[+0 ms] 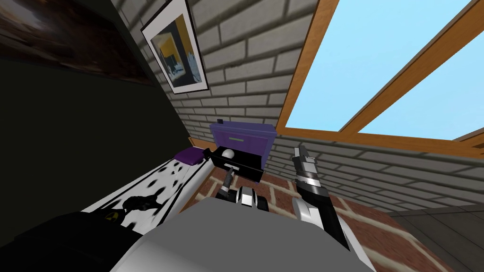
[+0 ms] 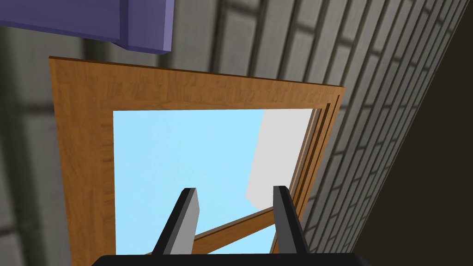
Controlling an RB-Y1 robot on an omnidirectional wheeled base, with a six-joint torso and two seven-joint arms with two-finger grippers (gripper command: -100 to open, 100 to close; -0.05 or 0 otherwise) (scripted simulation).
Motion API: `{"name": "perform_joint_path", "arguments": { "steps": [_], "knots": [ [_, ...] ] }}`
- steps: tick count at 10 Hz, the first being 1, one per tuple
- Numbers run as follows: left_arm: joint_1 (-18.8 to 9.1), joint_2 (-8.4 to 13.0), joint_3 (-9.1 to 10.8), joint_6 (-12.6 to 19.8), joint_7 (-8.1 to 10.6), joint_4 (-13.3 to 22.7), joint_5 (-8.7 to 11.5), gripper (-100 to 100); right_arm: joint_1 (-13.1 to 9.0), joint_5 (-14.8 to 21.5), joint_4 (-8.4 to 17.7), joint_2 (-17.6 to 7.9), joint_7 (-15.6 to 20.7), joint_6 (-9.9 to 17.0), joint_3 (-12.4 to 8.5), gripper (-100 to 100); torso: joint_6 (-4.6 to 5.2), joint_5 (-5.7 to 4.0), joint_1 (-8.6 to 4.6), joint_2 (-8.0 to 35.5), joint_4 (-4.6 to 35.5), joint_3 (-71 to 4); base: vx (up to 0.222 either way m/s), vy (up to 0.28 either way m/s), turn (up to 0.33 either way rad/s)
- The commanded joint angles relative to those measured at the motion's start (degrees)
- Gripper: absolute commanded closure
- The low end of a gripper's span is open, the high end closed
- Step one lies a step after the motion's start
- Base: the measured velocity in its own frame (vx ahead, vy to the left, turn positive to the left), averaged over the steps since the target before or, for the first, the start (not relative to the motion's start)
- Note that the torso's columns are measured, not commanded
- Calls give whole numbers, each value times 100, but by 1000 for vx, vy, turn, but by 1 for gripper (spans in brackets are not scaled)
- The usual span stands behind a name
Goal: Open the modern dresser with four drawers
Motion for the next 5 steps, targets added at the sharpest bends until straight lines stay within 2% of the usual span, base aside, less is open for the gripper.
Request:
{"name": "perform_joint_path", "arguments": {
  "steps": [1, 5],
  "knots": [
    [-50, -8, -9, 197, 14, -138, -2, -100, 0, 0, 0, 0, 0, 0, 0, 0, -1, 1, 3, 10, 2, 5, -27, 5, 2],
    [-178, -29, -38, 731, 56, -547, -9, -100, -1, 0, 0, 0, 0, 0, 0, 0, 0, 1, 2, 8, 2, 5, -59, 11, -1]
  ]
}}
